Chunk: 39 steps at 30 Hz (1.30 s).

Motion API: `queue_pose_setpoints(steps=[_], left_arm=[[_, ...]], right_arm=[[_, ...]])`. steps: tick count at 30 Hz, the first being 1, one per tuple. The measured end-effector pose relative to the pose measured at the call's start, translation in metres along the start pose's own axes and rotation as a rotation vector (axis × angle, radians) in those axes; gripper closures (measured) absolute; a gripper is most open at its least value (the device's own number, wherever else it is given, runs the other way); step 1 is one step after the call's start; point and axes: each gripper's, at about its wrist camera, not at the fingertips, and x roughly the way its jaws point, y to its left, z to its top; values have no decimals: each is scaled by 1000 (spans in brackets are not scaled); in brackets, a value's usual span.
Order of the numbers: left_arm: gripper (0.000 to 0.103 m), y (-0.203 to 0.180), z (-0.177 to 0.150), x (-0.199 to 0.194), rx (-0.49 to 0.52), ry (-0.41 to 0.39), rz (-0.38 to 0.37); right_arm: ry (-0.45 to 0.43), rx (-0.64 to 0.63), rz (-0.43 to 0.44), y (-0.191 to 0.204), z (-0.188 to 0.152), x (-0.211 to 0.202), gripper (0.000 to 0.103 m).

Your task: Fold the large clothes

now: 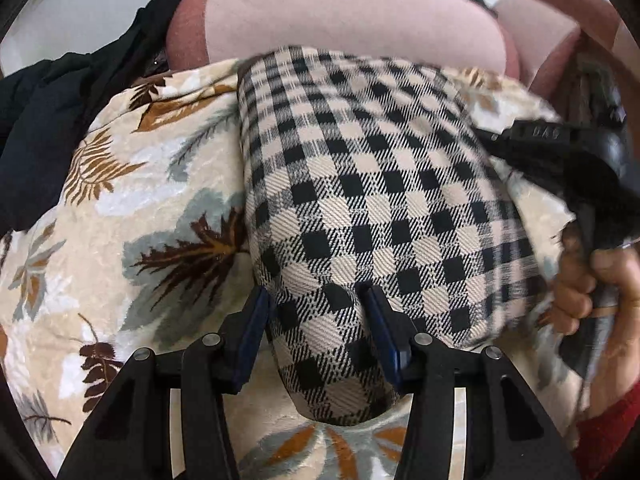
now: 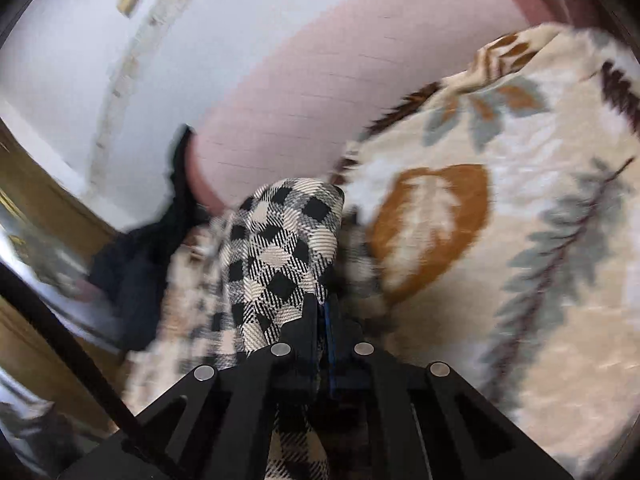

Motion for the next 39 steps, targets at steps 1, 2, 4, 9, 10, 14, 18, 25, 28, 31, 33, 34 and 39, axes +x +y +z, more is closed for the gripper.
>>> queue_pose_setpoints(steps=[1, 2, 4, 9, 10, 14, 18, 25, 28, 31, 33, 34, 39], left_arm=[[54, -2, -1, 5, 8, 11, 15], [54, -5, -2, 9, 15, 21, 34], [53, -5, -3, 14, 16, 25, 45], [53, -3, -3, 13, 14, 16, 36], [52, -3, -4, 12, 15, 10, 33], [49, -2, -12, 12, 33, -2, 31], [48, 5, -25, -3, 40, -4, -31], [51, 25, -57, -16, 28, 79, -200], [50, 42, -59, -39, -23, 15, -242], [37, 64, -41, -49, -109, -31, -270], [31, 78, -21, -41, -180, -50, -297], [29, 83, -12, -33, -205, -48, -330], [28, 88, 21, 20, -281, 30, -490]], right_arm=[[-2, -9, -17, 3, -1, -1, 98], [-20, -21, -43, 8, 0, -6, 98], [-85, -66, -75, 24, 3, -22, 96], [-71, -89, 143, 49, -3, -43, 96], [-15, -89, 168, 50, -5, -34, 96], [214, -7, 97, 16, -28, 22, 98], [167, 185, 85, -24, -25, 3, 103], [67, 134, 31, -32, -19, -65, 27], [39, 125, 51, -35, -21, -67, 11], [75, 155, 75, -38, -22, -39, 11], [92, 165, 70, -43, -23, -23, 11], [102, 166, 70, -46, -24, -13, 11], [105, 109, 141, -38, -19, 11, 10]])
